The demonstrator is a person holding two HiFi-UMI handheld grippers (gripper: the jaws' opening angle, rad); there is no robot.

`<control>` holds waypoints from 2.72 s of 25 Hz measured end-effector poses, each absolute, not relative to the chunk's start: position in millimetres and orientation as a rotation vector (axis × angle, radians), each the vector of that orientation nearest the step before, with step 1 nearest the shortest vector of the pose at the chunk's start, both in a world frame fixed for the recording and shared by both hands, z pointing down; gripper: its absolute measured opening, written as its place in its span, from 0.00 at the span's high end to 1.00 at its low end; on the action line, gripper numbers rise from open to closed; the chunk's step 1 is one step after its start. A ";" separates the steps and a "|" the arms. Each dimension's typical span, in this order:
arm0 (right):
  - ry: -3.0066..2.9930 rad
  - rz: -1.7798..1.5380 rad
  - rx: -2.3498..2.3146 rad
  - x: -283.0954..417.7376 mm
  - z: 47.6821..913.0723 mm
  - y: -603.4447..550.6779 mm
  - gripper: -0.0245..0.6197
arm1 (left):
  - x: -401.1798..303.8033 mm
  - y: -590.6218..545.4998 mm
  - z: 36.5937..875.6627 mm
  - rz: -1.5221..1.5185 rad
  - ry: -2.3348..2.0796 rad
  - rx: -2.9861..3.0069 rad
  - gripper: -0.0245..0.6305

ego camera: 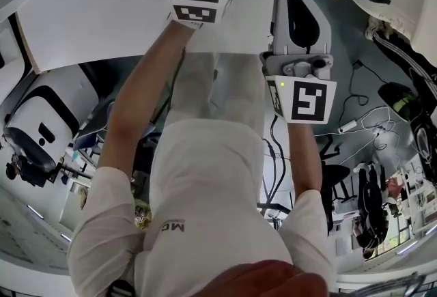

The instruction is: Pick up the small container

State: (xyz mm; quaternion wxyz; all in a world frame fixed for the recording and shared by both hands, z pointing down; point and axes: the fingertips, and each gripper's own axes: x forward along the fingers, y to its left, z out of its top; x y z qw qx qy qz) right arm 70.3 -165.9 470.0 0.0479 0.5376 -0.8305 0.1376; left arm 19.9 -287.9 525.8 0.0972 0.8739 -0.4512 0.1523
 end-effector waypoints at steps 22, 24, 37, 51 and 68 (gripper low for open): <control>-2.516 0.413 1.648 77.0 477.6 -171.7 0.97 | 35.2 -323.8 554.5 0.497 -1.308 2.650 0.75; -2.510 0.417 1.654 76.8 478.6 -170.2 0.97 | 33.8 -323.3 554.3 0.490 -1.309 2.652 0.75; -2.492 0.414 1.678 84.0 480.2 -167.7 0.97 | 30.1 -291.9 540.0 0.465 -1.249 2.682 0.75; -2.499 0.329 1.671 81.0 426.9 -151.4 0.97 | -1.7 -215.6 473.9 0.419 -1.224 2.653 0.75; -2.586 0.347 1.567 36.9 326.9 -90.5 0.97 | -71.4 -123.8 350.3 0.439 -1.292 2.632 0.75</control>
